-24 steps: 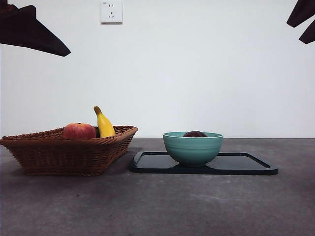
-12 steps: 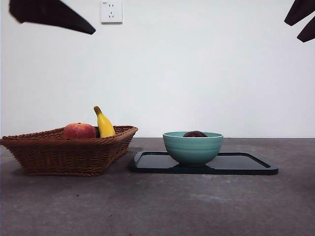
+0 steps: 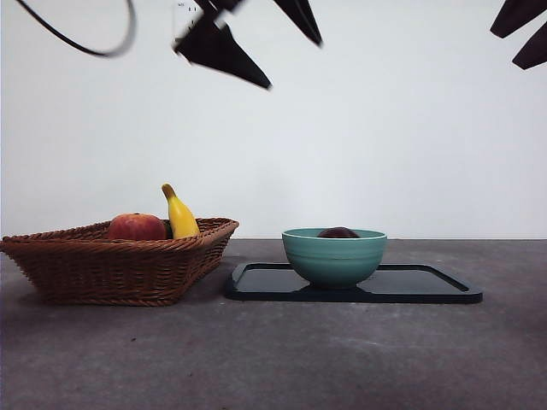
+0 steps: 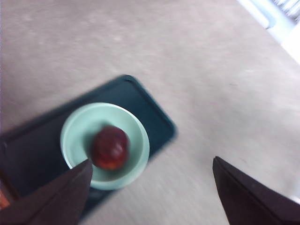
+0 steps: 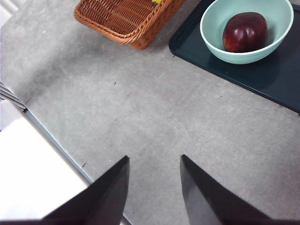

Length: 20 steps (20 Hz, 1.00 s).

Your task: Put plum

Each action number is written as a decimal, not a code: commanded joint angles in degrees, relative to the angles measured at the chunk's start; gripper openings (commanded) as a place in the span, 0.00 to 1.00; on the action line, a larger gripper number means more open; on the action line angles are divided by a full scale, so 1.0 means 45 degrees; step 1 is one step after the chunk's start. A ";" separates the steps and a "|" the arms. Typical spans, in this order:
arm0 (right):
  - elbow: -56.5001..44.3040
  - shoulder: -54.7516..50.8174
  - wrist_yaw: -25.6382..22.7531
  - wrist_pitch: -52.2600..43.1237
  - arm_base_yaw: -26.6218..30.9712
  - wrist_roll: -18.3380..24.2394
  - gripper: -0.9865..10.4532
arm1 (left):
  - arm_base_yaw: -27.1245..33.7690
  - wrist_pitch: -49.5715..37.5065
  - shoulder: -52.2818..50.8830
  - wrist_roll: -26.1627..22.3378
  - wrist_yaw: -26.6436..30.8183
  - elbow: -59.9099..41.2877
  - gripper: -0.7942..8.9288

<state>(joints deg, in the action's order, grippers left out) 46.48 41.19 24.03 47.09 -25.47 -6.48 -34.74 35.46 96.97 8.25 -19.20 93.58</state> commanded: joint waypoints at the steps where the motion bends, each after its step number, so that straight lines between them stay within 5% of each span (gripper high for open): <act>1: 0.0097 -0.0092 0.0053 0.0029 -0.0083 -0.0194 0.24 | -0.0257 -0.0097 0.1443 -0.0287 0.0359 0.1302 0.50; 8: 0.0097 -0.1083 0.0019 0.0835 -0.0083 -0.0189 0.24 | -0.0889 -0.0267 0.4119 -0.2001 0.2317 0.2623 0.50; 20: 0.0097 -0.1467 0.0039 0.1399 -0.0083 -0.0238 0.24 | -0.1564 -0.0860 0.6392 -0.2608 0.3347 0.2623 0.50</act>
<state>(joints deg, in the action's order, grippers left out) 46.48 34.48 24.03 53.58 -25.50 -7.01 -41.25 31.88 123.83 -2.31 -4.36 103.68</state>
